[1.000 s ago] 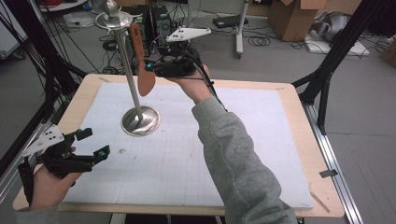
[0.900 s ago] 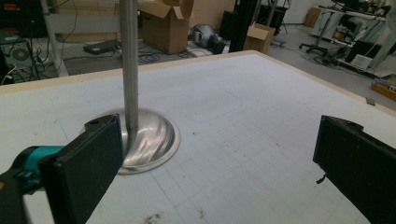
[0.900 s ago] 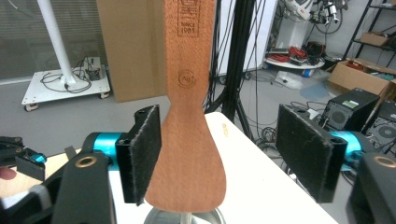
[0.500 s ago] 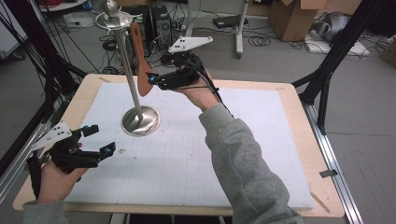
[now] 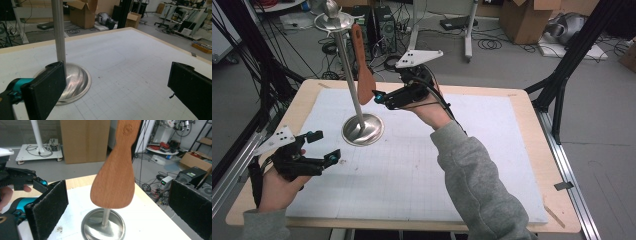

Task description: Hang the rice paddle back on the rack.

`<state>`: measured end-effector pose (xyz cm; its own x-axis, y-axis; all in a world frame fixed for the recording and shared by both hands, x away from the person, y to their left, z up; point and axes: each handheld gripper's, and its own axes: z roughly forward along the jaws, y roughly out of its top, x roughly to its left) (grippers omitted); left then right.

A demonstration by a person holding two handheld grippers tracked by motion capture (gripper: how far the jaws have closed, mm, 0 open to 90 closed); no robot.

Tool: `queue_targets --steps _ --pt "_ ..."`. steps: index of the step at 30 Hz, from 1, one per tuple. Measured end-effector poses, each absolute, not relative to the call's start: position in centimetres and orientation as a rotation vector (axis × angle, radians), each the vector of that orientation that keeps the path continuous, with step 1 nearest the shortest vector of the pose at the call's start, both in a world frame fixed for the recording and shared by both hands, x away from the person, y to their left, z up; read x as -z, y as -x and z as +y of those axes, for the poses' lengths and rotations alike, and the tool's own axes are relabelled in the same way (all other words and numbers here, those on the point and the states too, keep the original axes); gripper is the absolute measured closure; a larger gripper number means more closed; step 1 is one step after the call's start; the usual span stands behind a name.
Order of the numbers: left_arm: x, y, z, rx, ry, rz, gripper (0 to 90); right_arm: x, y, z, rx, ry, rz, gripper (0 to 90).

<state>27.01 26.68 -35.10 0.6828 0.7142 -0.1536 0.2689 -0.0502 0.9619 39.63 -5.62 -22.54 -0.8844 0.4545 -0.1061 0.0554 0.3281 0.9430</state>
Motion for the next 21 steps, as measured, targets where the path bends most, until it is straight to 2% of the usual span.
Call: queue_targets --steps 21 --pt "35.0 -28.4 25.4 -0.407 -1.631 0.784 2.4 25.9 -38.7 -11.4 -1.581 -0.576 2.196 0.0"
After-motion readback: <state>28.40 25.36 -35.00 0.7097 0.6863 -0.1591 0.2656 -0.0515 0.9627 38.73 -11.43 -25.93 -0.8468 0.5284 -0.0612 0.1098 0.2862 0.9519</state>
